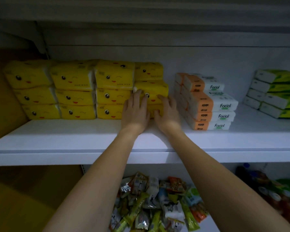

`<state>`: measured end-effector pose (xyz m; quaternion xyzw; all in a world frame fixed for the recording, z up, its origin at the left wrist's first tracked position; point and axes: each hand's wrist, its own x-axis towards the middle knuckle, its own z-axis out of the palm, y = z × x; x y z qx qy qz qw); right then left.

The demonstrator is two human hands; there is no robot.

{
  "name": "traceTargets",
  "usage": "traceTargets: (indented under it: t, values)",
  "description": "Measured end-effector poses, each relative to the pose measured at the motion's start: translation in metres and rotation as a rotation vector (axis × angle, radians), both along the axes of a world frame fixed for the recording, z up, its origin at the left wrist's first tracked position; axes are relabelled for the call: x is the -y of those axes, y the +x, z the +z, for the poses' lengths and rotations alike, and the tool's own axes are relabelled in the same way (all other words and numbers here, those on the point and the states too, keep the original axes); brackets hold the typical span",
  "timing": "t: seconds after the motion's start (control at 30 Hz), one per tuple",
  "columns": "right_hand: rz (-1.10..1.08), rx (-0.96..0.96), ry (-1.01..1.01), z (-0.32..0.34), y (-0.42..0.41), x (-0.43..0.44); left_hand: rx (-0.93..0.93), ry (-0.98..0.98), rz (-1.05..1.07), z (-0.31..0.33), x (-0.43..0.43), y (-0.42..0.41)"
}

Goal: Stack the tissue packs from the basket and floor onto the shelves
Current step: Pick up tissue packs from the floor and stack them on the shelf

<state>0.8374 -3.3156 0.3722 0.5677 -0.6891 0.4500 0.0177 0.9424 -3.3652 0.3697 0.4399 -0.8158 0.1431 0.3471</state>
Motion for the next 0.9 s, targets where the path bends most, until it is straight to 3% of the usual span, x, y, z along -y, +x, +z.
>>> traceTargets:
  t: [0.13, 0.3, 0.4, 0.57, 0.7, 0.9]
  values:
    - [0.025, 0.031, -0.013, -0.002, -0.003, 0.002, 0.056, 0.010, 0.110, 0.002, 0.001, 0.001]
    - [0.027, -0.091, 0.169, -0.005, -0.007, 0.009, 0.128, -0.020, 0.230, -0.003, 0.002, -0.002]
    - [-0.052, -0.225, 0.186, -0.004, -0.004, 0.004, 0.183, 0.092, 0.182, 0.001, -0.004, -0.002]
    - [-0.060, -0.383, 0.052, -0.001, 0.005, -0.027, 0.198, 0.105, 0.084, 0.003, -0.018, 0.013]
    - [-0.007, -0.593, 0.177, 0.001, -0.001, -0.071, 0.170, 0.096, 0.017, 0.010, -0.049, 0.017]
    - [-0.112, -0.620, 0.250, -0.012, -0.034, -0.168, 0.189, 0.045, -0.211, 0.011, -0.123, -0.013]
